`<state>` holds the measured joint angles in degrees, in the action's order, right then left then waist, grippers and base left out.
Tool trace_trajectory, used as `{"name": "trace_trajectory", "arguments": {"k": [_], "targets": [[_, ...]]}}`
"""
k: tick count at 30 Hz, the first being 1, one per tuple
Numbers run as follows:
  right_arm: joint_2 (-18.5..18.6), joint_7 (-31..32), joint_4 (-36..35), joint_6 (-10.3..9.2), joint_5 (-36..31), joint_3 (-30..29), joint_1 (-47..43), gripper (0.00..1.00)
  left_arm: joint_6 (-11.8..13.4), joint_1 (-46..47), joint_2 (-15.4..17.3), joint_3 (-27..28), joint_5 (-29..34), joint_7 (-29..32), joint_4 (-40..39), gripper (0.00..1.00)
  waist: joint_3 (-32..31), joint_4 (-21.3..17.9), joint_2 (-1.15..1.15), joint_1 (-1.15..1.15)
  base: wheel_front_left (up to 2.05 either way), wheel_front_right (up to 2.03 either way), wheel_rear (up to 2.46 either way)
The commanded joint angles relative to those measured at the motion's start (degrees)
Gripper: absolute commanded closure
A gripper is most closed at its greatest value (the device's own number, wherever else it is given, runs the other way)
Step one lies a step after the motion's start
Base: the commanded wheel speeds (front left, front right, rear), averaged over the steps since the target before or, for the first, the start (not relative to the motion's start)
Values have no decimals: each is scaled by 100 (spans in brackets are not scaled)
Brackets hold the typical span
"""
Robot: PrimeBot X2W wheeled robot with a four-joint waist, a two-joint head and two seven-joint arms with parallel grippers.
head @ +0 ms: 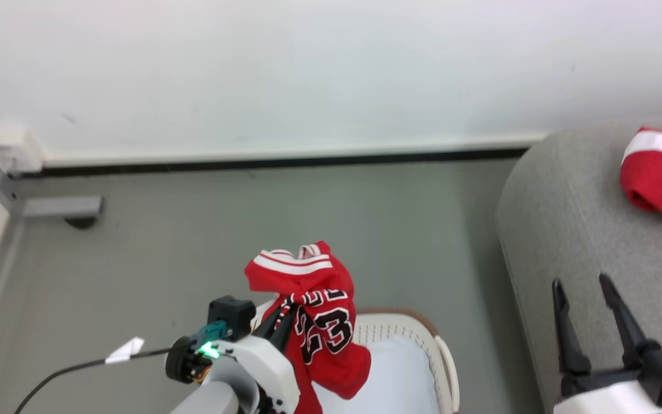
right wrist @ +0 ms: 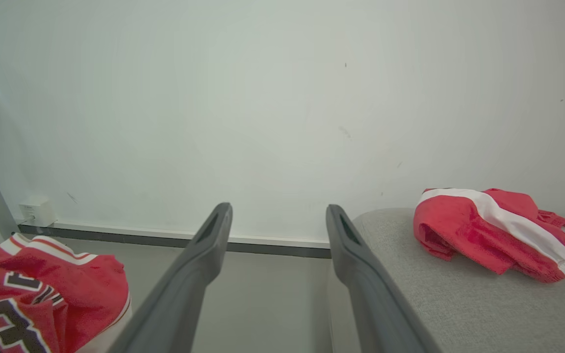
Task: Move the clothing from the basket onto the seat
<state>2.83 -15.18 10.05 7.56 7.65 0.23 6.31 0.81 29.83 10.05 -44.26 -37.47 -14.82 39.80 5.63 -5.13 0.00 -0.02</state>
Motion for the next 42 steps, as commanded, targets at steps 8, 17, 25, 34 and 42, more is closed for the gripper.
{"name": "trace_trajectory", "arguments": {"k": [8, 17, 25, 34, 42], "targets": [[11, 5, 136, -14, 136, 171, -524, 0, 653, -554, 803, 304, -169, 548, -2172, 100, -762, 150, 0, 2, 0, 0, 0], [187, 6, 288, -15, 315, 1009, -317, 0, 1299, -597, 1613, 659, -117, 1307, -4366, 100, -786, 147, 0, 2, 0, 0, 0], [551, 8, 213, -15, 878, 2467, 280, 0, 1462, -456, 1734, 642, -24, 1608, -4934, 100, -764, 137, 0, 2, 0, 0, 0], [917, 122, 491, -14, 1692, 4146, 1191, 0, 1392, -227, 1473, 387, 14, 1721, -5006, 100, -806, 294, 0, 2, 0, 0, 0], [639, 49, 1392, -14, 2098, 4697, 1943, 0, 1261, -136, 1253, 75, 68, 1798, -4998, 100, -836, 410, 0, 2, 0, 0, 0]]}}
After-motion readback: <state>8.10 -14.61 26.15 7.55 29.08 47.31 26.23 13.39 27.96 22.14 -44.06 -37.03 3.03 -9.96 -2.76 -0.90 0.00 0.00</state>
